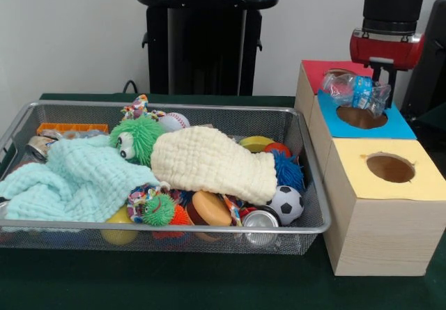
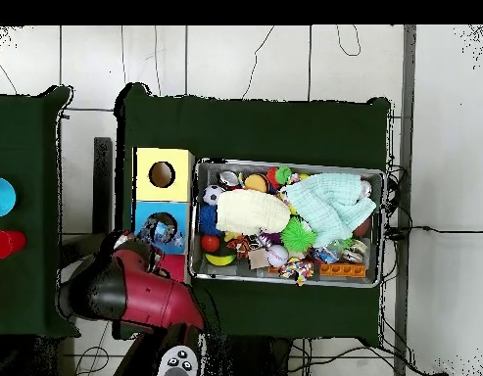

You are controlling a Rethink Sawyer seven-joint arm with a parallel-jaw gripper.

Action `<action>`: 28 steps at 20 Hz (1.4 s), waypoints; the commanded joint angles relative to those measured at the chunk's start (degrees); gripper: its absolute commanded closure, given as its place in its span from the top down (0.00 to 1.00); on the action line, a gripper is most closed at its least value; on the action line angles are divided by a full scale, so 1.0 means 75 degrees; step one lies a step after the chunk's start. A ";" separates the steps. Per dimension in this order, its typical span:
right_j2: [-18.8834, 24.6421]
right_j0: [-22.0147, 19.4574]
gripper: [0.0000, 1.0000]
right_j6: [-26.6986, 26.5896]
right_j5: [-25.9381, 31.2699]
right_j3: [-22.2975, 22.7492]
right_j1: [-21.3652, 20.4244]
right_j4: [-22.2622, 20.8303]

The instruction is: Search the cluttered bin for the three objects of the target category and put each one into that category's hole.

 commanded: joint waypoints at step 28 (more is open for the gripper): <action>0.0288 -0.0335 1.00 0.1419 0.0514 -0.0362 0.0145 0.0162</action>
